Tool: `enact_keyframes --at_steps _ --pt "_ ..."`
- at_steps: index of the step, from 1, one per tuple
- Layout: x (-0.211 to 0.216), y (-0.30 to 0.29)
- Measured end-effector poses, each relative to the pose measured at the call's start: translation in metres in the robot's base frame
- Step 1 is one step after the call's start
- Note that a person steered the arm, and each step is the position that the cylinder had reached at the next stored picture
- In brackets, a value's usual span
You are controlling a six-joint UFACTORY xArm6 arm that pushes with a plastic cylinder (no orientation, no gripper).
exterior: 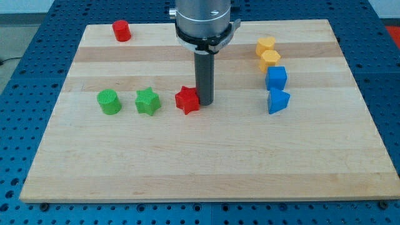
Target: Push the red circle parallel to the green circle
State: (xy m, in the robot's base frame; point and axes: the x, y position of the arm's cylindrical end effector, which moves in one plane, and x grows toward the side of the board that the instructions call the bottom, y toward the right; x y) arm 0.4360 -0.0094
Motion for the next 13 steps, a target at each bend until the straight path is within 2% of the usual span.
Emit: enact_keyframes --at_steps 1,2,3,5,6,8,13 --pt "-0.004 0.008" --pt "-0.04 0.01" --pt "-0.109 0.007" --pt "-0.236 -0.072" --pt "-0.244 -0.092" --pt "-0.24 -0.215" --pt "-0.107 -0.243"
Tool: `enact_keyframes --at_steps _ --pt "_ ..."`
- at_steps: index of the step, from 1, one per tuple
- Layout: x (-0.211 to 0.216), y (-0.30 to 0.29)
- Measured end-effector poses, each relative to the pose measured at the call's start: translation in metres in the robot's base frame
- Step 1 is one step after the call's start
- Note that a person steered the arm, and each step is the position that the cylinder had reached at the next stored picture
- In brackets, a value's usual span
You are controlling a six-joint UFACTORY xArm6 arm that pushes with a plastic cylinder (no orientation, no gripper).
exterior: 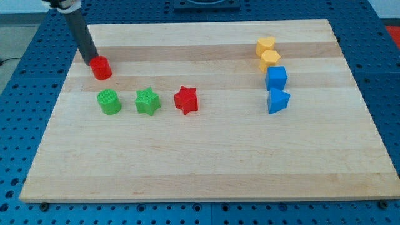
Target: Push the red circle parallel to the green circle
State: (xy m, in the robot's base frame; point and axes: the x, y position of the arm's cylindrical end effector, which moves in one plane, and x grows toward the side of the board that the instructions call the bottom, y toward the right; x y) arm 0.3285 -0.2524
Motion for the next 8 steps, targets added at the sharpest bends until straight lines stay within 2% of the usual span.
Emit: enact_keyframes --at_steps 2,3,5,8 --pt "0.015 0.0" --pt "0.016 0.021" --pt "-0.009 0.057" --pt "0.043 0.057"
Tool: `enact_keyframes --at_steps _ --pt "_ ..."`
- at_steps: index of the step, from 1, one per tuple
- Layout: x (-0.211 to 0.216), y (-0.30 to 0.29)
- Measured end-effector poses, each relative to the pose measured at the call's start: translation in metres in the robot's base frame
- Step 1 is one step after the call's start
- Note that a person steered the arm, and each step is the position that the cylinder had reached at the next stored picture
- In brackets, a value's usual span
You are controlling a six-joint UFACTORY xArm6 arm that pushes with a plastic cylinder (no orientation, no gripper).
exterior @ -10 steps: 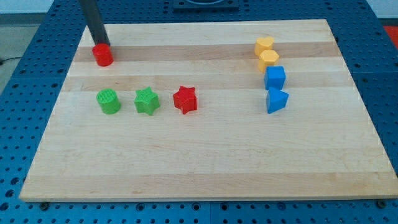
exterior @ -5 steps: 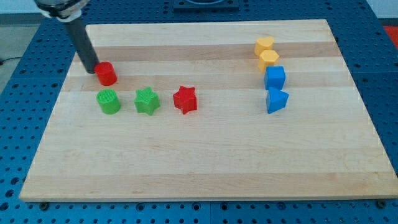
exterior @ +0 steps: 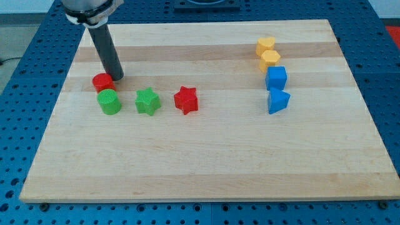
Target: Push the red circle parallel to the green circle
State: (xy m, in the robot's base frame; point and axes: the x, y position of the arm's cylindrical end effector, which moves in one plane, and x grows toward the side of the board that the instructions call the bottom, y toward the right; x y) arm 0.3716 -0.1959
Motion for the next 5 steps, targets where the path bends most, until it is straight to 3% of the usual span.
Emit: enact_keyframes --at_steps 2,5 --pt "0.021 0.005" --pt "0.033 -0.042"
